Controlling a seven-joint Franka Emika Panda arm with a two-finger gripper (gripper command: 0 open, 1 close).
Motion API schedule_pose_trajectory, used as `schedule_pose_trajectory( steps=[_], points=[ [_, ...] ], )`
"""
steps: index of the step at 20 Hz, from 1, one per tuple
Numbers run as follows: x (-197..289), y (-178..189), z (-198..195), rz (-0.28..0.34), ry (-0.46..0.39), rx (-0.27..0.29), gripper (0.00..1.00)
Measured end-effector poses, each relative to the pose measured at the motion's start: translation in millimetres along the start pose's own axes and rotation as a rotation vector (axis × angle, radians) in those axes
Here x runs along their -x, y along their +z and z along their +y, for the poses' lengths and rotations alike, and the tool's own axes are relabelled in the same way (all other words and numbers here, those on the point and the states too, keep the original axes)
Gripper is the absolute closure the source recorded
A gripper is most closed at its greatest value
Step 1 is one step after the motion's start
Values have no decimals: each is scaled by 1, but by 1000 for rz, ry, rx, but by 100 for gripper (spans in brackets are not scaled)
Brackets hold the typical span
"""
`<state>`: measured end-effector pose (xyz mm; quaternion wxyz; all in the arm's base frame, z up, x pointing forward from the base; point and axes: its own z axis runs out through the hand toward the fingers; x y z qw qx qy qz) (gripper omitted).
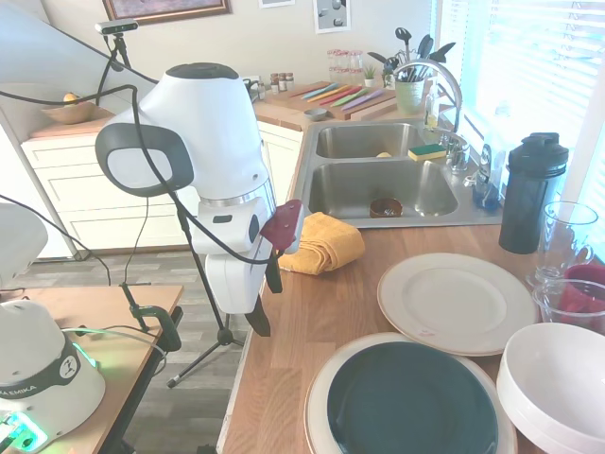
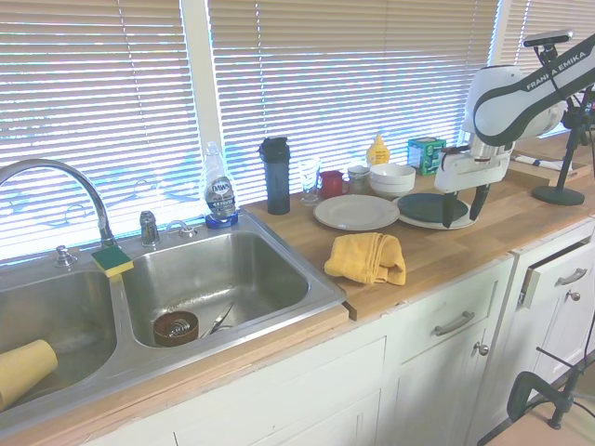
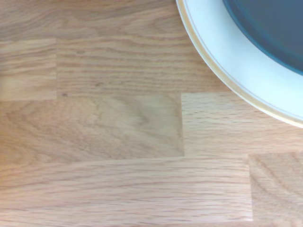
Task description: Wipe the white plate in clockwise motion
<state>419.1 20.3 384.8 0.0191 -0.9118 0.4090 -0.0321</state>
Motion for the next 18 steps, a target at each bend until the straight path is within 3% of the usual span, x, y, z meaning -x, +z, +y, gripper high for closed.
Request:
schedule_pose_trajectory(
  steps=[7,18],
  points=[
    [14,14,-15,2,13,43,0],
    [59,-2,-63,19,-3,-44,0]
  ],
)
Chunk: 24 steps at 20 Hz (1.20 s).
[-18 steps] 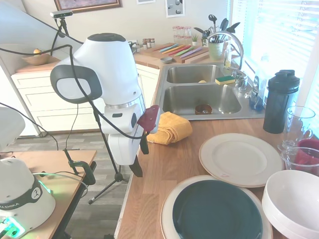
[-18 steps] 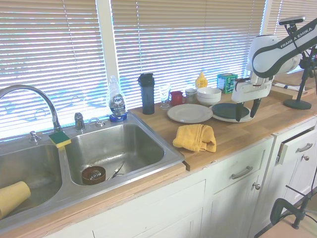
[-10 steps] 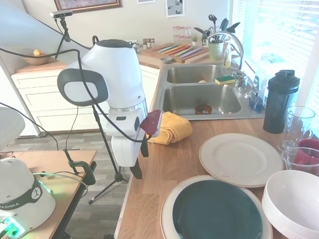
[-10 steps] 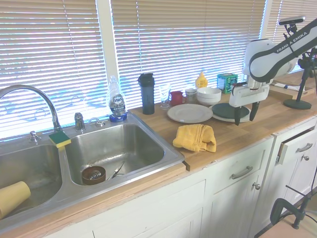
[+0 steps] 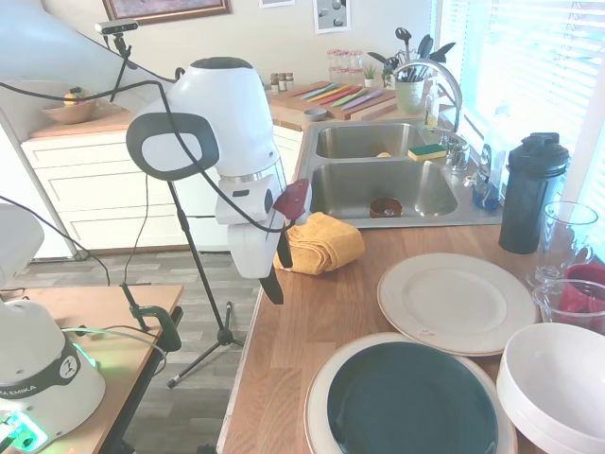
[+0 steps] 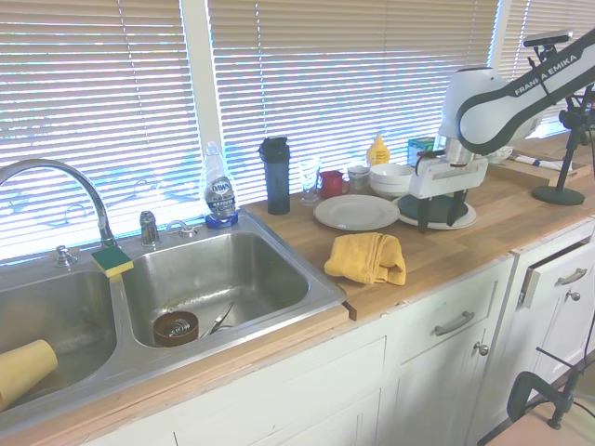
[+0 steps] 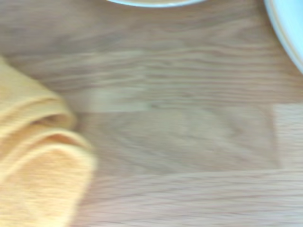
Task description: Wipe the white plate in clockwise motion
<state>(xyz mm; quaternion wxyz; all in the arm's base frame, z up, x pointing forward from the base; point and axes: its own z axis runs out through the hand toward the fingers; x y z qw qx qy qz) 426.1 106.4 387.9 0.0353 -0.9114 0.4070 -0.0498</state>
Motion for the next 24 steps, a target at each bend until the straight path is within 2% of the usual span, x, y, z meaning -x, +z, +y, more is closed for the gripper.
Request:
schedule_pose_trajectory(
  steps=[5,10,13,17,24],
  points=[
    [27,2,-36,-38,-12,-23,0],
    [37,24,-67,-146,13,-56,0],
    [28,43,-71,-186,56,-56,0],
    [8,60,-71,-203,113,-120,0],
    [12,70,-69,-253,87,-147,0]
  ],
)
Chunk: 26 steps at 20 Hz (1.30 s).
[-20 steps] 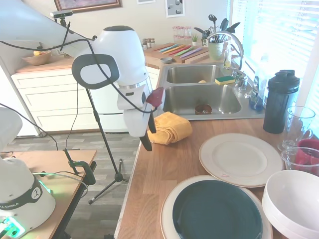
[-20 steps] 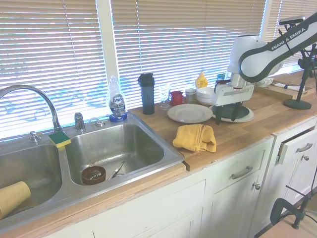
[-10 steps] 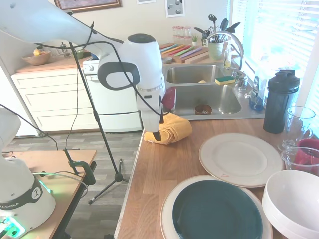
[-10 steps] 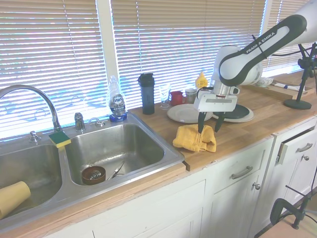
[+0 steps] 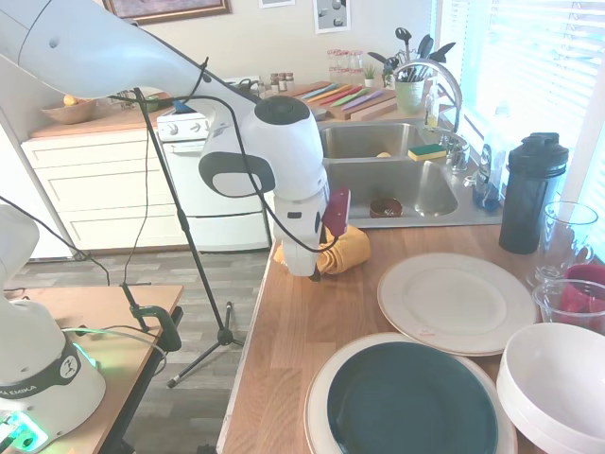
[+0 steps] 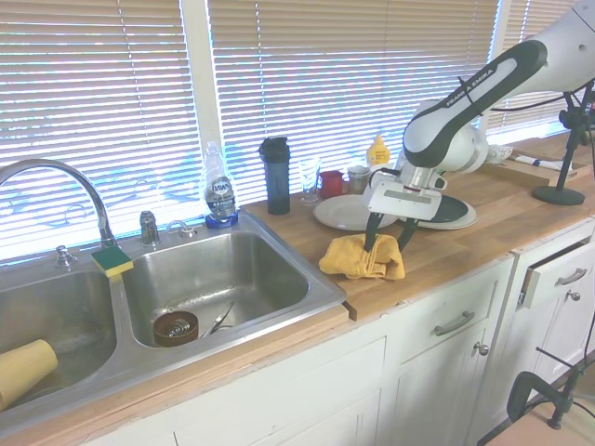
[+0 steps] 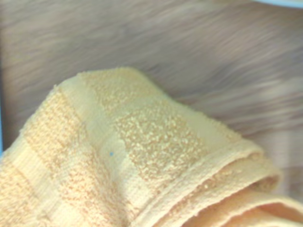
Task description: Wipe the white plate in clockwise motion
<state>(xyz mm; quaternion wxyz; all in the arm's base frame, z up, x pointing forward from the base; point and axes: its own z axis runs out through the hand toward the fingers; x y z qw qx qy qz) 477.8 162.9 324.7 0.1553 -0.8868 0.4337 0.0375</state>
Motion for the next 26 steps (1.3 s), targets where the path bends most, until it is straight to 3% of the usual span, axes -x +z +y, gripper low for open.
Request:
schedule_pose_trajectory(
  steps=[6,7,26],
  points=[
    [22,15,4,-16,-39,14,0],
    [25,17,4,-13,-46,13,100],
    [24,18,3,26,-52,-19,100]
  ],
)
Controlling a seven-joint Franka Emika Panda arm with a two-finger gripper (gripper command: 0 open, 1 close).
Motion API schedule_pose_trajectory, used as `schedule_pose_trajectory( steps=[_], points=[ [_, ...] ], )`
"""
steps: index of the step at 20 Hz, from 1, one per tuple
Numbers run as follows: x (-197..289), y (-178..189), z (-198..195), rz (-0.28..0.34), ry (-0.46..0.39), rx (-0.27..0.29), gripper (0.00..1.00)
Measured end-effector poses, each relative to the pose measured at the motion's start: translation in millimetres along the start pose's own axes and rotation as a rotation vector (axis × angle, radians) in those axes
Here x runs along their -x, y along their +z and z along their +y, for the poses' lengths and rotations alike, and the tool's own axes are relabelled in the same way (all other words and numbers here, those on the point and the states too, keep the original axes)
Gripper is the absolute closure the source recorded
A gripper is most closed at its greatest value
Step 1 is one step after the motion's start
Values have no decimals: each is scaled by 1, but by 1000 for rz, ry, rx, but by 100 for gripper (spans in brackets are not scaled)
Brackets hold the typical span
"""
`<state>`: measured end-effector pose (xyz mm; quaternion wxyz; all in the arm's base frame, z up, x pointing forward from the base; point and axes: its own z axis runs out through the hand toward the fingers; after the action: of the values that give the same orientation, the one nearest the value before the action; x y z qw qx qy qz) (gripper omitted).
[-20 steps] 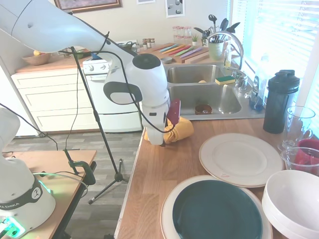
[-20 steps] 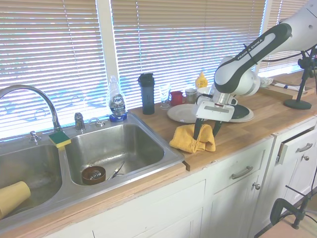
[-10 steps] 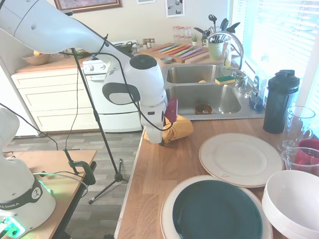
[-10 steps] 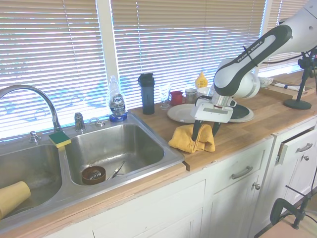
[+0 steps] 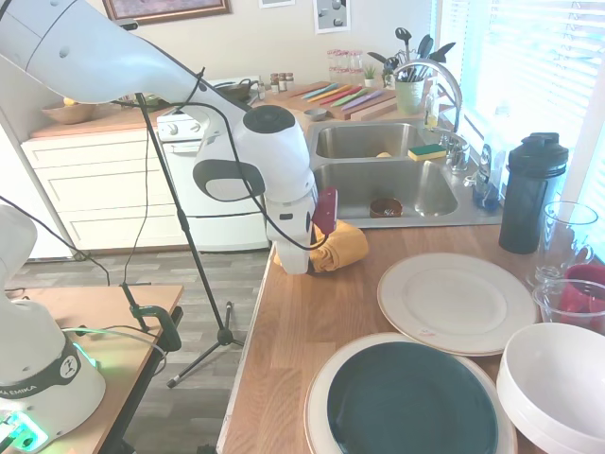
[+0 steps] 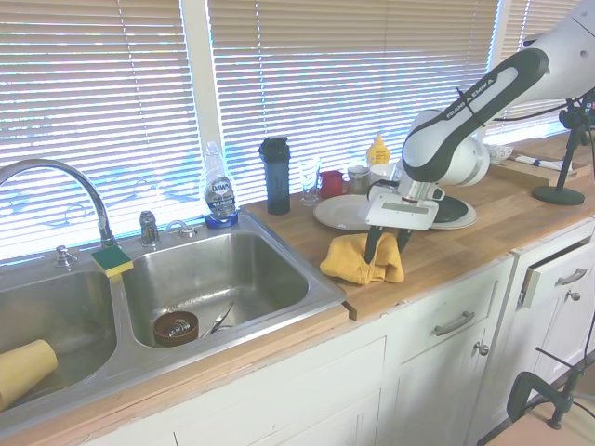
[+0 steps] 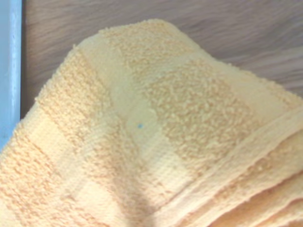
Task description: Wipe the white plate in clockwise motion
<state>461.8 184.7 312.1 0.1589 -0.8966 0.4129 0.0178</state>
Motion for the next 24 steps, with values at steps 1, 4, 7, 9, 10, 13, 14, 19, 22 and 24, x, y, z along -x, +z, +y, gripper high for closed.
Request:
schedule_pose_trajectory(
  steps=[1,4,7,9,10,13,14,19,22,24],
  points=[
    [0,0,0,2,0,-3,100],
    [-1,0,0,9,-1,-8,100],
    [2,0,0,15,-12,-7,100],
    [6,0,0,22,-23,-9,100],
    [7,0,0,25,-29,-9,100],
    [13,0,-2,36,-50,-3,100],
    [15,-1,-2,40,-58,-1,100],
    [43,-5,-11,73,-110,1,100],
    [54,-23,-26,109,-128,-28,100],
    [55,-41,-42,134,-135,-62,100]
  ],
)
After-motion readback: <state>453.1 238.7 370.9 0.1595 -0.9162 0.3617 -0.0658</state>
